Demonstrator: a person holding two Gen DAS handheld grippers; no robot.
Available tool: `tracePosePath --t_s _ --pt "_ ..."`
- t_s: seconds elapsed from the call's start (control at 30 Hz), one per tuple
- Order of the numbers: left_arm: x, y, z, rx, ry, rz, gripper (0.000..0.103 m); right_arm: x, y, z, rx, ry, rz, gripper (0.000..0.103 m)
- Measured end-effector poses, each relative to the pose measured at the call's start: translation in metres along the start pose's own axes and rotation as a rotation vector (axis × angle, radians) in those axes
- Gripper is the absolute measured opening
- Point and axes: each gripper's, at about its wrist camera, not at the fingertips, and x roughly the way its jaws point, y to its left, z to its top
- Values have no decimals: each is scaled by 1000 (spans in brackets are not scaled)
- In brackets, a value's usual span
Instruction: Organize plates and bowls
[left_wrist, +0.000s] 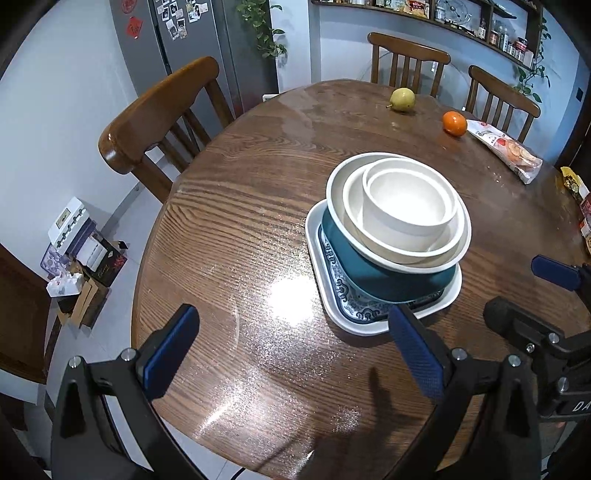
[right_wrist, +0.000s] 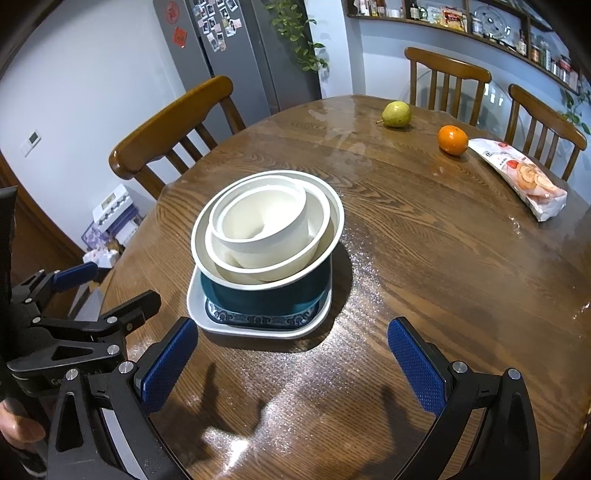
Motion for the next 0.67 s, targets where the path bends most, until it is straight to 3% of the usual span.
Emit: tracePosePath --t_s 0.67 --pt "-1 -1 0 6 -12 -7 102 -1 4 -1 1 3 4 103"
